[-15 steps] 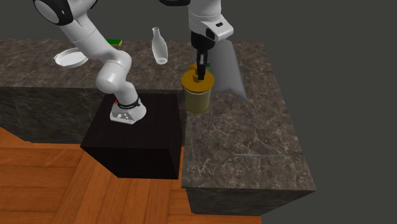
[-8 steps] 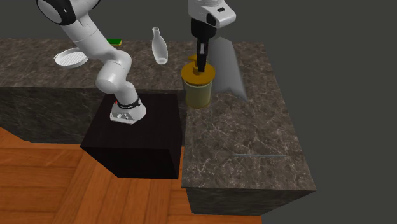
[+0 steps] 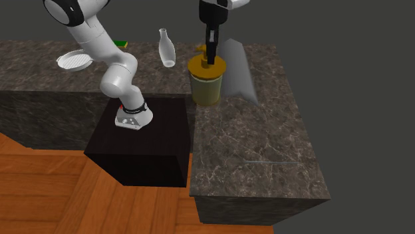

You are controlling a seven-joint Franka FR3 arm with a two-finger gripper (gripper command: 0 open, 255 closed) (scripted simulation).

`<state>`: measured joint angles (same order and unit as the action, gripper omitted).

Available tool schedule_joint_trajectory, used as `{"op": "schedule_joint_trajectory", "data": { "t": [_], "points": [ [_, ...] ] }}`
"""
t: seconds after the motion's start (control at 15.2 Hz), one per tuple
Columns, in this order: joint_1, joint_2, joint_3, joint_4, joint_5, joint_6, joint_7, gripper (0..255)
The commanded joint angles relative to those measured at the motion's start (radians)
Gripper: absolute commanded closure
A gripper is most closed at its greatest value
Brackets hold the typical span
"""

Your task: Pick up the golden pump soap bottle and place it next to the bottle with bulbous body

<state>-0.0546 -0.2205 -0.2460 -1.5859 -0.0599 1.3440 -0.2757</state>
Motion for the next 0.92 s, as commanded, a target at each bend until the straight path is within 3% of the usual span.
{"op": "schedule_joint_trajectory", "data": {
  "t": [0.0, 0.2, 0.86],
  "points": [
    [0.000, 0.016, -0.002, 0.047, 0.003, -0.031, -0.004, 255],
    [0.000, 0.038, -0.004, 0.106, 0.007, -0.069, -0.008, 255],
    [0.067, -0.205, 0.166, -0.130, 0.027, -0.080, 0.237, 255]
  ]
}}
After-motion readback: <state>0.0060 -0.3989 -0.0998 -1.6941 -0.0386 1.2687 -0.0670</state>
